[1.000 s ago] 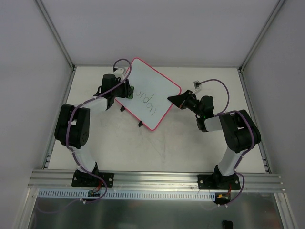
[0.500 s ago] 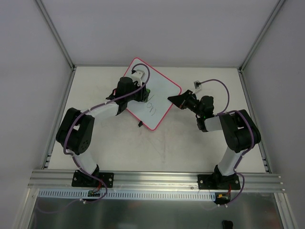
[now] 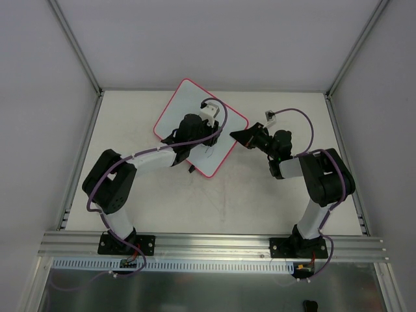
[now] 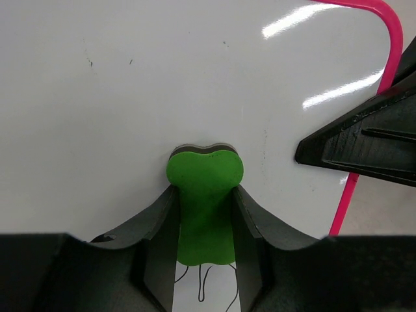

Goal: Erase the whiteboard

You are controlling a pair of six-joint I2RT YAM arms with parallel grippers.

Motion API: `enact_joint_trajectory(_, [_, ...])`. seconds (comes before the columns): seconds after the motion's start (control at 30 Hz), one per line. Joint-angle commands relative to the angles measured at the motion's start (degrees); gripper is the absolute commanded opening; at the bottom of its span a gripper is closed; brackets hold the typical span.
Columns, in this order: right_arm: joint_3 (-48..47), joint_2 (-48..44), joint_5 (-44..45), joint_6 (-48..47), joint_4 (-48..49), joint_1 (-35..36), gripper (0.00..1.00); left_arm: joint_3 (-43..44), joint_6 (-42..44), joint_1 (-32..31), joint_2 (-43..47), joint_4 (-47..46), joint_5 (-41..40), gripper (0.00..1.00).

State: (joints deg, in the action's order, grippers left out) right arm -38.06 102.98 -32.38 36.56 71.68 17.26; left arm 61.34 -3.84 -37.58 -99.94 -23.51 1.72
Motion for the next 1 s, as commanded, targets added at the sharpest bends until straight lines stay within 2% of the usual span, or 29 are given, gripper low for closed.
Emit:
enact_joint_trajectory(0.0, [-2.3,-1.1,-5.9,-3.1,16.0,2.7,0.00,-1.6,-0.6,-2.9,-4.9,8.1,2.4,0.00])
enact_joint_trajectory(0.17, [-1.8,-1.7,-5.8,-3.4,15.9,2.8,0.00,-4.1,-3.6,1.8,-2.9,8.5,3.5,0.00])
enact_joint_trajectory(0.3, [-1.2,-2.5,-5.4,-3.8,15.9,2.7,0.00,-10.0,-6.4,7.6,2.0,5.3,4.8,0.00])
enact_joint_trajectory(0.43, [-0.7,-3.2,-4.9,-4.1,15.8,2.7,0.00,-15.0,-8.9,10.7,5.5,3.8,-0.9,0.00])
enact_joint_trajectory(0.6, [0.6,-4.8,-4.9,-4.7,15.8,2.4,0.00,-16.2,-9.1,13.4,5.9,3.6,-0.9,0.00])
enact_joint_trajectory(0.83, [0.8,-5.1,-5.2,-4.4,15.9,2.2,0.00,-19.0,-8.6,13.2,5.4,-3.6,4.3,0.00])
enact_joint_trajectory(0.9, [0.7,-5.0,-5.1,-4.3,15.9,2.2,0.00,-19.7,-8.1,12.0,5.5,-5.3,4.5,0.00])
enact_joint_trajectory(0.97, [0.5,-4.8,-5.4,-4.2,15.9,2.3,0.00,-20.6,-7.8,8.1,5.9,-7.3,1.8,0.00])
